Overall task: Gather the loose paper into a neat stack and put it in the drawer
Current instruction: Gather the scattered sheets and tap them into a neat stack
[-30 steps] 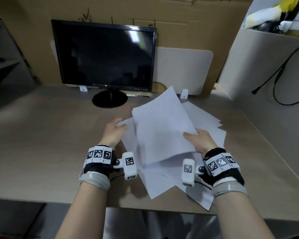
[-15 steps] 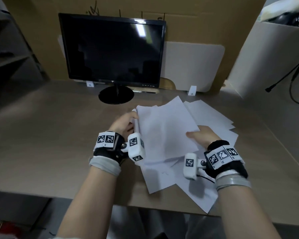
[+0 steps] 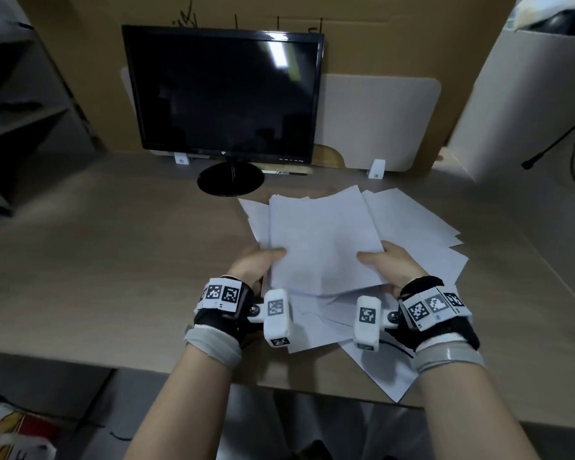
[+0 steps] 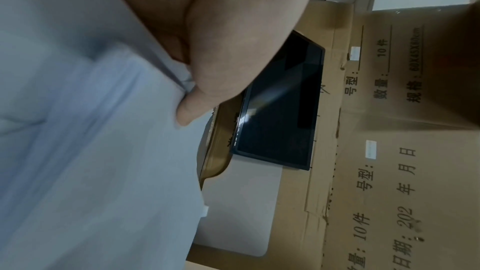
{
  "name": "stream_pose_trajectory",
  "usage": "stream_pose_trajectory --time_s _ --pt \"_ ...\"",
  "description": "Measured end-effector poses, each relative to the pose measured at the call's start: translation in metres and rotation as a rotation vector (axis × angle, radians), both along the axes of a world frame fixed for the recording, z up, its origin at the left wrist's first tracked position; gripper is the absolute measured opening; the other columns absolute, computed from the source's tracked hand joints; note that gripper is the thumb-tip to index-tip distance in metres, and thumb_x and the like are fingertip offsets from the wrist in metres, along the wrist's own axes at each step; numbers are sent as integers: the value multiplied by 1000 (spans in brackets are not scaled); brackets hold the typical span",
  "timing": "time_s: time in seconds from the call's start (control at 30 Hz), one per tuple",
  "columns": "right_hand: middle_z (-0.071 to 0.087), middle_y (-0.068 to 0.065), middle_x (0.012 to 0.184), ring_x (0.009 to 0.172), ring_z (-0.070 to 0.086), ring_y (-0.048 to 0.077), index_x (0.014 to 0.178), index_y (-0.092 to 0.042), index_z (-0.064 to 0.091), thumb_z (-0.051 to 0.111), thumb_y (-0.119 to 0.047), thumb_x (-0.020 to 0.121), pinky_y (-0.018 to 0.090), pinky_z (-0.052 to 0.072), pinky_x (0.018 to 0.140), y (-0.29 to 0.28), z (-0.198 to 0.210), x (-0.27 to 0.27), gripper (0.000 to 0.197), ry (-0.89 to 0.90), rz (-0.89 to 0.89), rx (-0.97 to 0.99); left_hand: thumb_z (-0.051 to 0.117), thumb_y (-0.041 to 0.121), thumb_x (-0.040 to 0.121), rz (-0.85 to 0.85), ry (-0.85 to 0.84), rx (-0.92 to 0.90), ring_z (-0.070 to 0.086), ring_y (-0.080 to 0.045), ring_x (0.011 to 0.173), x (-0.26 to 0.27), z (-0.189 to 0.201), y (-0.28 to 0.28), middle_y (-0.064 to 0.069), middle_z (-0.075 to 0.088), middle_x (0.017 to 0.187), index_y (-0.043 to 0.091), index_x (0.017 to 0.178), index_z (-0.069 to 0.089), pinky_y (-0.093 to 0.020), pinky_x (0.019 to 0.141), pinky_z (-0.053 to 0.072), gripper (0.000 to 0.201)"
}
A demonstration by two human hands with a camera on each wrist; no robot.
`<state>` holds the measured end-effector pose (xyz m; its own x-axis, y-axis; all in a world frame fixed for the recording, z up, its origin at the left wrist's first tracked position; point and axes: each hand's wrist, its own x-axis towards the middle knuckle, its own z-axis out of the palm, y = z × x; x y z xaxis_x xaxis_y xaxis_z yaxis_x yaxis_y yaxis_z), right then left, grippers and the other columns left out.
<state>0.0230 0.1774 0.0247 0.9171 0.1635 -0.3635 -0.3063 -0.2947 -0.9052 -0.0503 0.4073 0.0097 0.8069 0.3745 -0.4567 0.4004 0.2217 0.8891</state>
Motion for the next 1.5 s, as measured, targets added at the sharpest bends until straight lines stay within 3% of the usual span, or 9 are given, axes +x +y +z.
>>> stream_pose_trajectory --time_s 0.13,0.27,0.43,0.53,0.8,1.0,1.13,1.3,1.5 --pt "71 8 112 97 68 23 116 -7 63 65 -5 91 28 54 78 1 3 -1 25 -87 28 17 77 7 87 24 -79 45 74 -34 95 1 3 -1 -15 75 113 7 125 63 -59 86 59 41" --pt "71 8 113 93 68 18 116 -8 67 67 -6 90 23 53 75 6 -1 -2 26 -117 5 45 70 0 90 102 -200 38 72 -33 101 -4 8 9 -16 72 119 5 129 57 -46 83 61 41" --pt "54 5 141 129 50 24 137 -11 55 68 -29 91 28 37 101 8 -9 11 51 -205 -72 -160 66 -3 93 199 -353 -20 73 -34 103 -16 29 25 -15 73 117 7 132 53 -51 87 60 42" --pt "50 7 146 133 48 27 141 -12 51 70 -37 88 37 36 112 11 -17 16 62 -171 -44 -217 65 -1 95 237 -404 -47 76 -28 93 -20 37 31 -11 75 110 10 126 56 -41 71 64 34" --pt "40 4 151 139 37 29 146 -30 42 72 -35 73 44 37 112 5 -23 16 79 -87 22 -395 66 0 91 284 -253 -20 71 -37 102 -33 18 45 -20 69 119 2 128 52 -57 92 57 40" --pt "40 11 148 142 27 33 137 -13 47 57 -16 84 43 29 114 5 -21 11 53 -157 85 -666 54 -10 93 150 -177 19 68 -42 109 -24 -1 32 -26 67 123 -7 125 56 -57 95 55 32" --pt "41 10 152 143 29 34 148 -10 38 58 -34 90 42 29 112 -8 -14 19 66 -113 16 -565 55 -12 91 73 -177 20 70 -38 104 -15 -1 25 -22 70 116 -4 119 60 -51 92 57 29" --pt "52 8 95 91 53 28 97 -7 54 64 -51 88 34 41 82 17 -5 25 46 -54 60 -308 60 -5 94 38 -182 1 75 -24 83 -6 0 22 -14 75 104 2 116 63 -35 68 61 24" --pt "49 3 77 62 46 17 101 -10 50 75 -49 80 28 33 53 41 2 31 50 2 131 -333 55 8 102 159 -142 12 68 -33 96 2 -5 38 -18 66 120 1 133 49 -43 80 59 32"
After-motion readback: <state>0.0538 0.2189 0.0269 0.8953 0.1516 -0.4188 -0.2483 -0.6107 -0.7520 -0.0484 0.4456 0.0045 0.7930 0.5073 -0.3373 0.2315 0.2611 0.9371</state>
